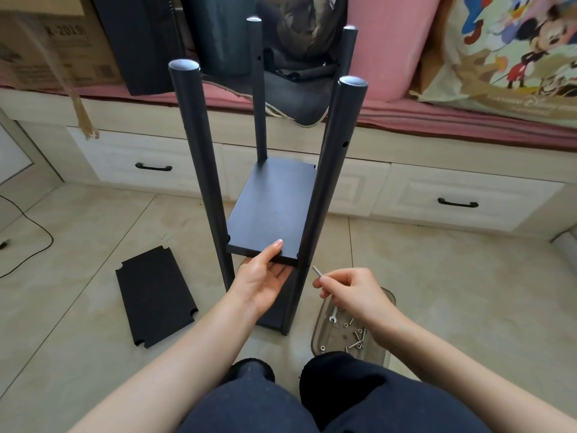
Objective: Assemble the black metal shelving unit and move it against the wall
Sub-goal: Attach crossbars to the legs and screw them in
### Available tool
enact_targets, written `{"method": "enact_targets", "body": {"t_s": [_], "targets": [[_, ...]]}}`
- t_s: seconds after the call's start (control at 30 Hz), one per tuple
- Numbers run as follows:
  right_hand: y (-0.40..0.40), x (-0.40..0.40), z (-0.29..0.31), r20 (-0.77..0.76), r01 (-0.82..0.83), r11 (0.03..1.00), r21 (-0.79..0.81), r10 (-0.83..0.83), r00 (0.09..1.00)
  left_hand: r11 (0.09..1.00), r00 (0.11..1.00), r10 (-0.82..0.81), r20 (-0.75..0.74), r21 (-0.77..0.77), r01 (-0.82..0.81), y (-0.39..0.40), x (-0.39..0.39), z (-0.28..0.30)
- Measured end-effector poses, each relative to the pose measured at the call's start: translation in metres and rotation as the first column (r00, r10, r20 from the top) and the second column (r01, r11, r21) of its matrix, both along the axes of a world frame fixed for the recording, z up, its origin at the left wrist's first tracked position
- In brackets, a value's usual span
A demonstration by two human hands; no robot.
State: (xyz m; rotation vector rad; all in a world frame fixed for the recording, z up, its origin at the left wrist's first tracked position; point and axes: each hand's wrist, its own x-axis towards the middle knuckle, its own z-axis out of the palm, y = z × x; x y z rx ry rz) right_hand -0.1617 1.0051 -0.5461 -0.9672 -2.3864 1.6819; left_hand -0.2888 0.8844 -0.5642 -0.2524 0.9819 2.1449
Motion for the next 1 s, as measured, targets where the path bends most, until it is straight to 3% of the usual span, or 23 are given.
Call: {"method": "enact_targets", "body": {"t_s": [0.53,0.77,1.0], "targets": [[-0.007,-0.008,-0.009,-0.067,0.007,0.999,0.046,-0.004,0.998,1.0,0.999,-0.017,-0.031,0.008,0.018,-0.001,-0.003,-0.008],[-0.007,-0.014,-0.011,-0.105,0.018,1.0,-0.013,-0.019,0.994,1.0,0.999,-0.027,-0.03,0.007,0.028,-0.002,-0.004,-0.009],[-0.003,-0.023,-0.013,-0.149,0.018,1.0,0.008,-0.017,0.989,0.997,0.992,-0.054,-0.117,-0.058,0.048,-0.003,-0.004,-0.012]]}}
